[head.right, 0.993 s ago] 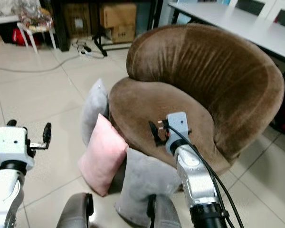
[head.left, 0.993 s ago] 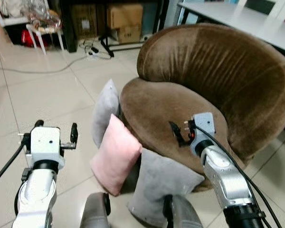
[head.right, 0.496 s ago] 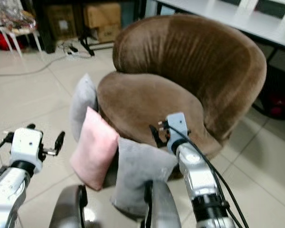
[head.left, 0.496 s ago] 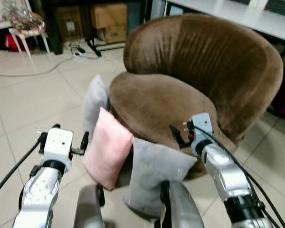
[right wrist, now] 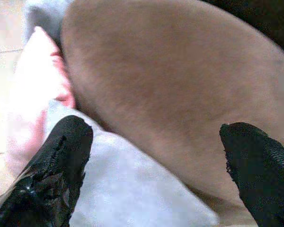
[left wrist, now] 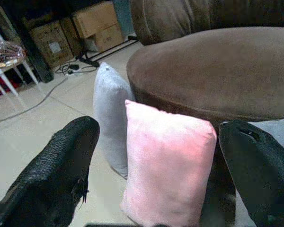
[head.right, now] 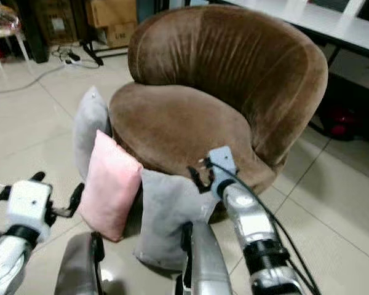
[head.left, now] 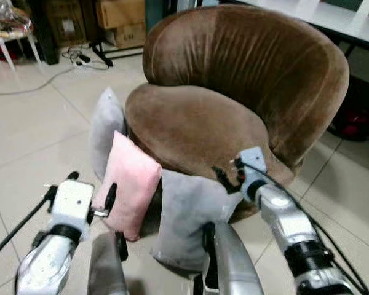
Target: Move the pillow to the sofa from floor
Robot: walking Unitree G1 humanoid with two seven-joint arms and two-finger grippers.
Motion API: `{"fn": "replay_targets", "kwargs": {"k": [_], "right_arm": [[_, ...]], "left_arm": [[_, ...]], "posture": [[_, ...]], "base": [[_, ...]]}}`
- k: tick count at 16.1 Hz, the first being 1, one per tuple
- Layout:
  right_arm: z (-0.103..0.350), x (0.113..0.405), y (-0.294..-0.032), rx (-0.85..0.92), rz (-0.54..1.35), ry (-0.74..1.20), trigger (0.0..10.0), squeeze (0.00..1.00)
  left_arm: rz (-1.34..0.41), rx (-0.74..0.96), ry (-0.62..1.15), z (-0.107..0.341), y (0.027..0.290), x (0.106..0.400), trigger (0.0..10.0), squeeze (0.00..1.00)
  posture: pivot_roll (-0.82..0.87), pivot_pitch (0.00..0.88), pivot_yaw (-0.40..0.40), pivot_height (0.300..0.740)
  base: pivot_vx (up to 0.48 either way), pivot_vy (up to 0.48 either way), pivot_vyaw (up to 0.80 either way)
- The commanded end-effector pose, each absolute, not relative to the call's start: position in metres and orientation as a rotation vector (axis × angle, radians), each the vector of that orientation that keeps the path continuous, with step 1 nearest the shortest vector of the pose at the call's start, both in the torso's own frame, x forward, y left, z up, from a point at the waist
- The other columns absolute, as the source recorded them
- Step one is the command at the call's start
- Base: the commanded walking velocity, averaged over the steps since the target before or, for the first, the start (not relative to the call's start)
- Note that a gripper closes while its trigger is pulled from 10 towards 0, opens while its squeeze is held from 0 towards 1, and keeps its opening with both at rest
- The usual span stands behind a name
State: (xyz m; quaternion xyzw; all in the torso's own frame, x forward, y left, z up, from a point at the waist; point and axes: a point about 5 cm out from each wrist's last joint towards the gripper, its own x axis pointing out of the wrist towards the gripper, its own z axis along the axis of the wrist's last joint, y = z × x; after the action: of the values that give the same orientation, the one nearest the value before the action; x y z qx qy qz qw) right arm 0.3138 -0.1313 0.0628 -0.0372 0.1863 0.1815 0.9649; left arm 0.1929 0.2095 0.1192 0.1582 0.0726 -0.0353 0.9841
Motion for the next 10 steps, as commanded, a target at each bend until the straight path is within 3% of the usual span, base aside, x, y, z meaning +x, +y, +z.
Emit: {"fn": "replay_targets", "kwargs": {"k": [1, 5, 10], "right_arm": [[0.07, 0.319, -0.131, -0.072, 0.379, 0.345, 10.0, 1.0], [0.059, 0.318, -0.125, -0.12, 0.402, 0.4, 10.0, 1.0], [0.058, 0.315, -0.118, -0.071, 0.405, 0.375, 10.0, 1.0]], "left_arm": [[-0.088, 0.314, 0.126, 0.126, 0.207, 0.192, 10.0, 0.0], [-0.13, 0.324, 0.17, 0.126, 0.201, 0.178, 10.0, 0.0], [-0.132, 0.32, 0.187, 0.126, 0.198, 0.174, 10.0, 0.0]], "posture": [[-0.02, 0.006, -0.11, 0.5], [-0.03, 0.047, -0.1, 0.5], [-0.02, 0.051, -0.111, 0.46]], "base": [[0.0, 0.0, 0.0], [0.0, 0.0, 0.0], [0.0, 0.0, 0.0]]}}
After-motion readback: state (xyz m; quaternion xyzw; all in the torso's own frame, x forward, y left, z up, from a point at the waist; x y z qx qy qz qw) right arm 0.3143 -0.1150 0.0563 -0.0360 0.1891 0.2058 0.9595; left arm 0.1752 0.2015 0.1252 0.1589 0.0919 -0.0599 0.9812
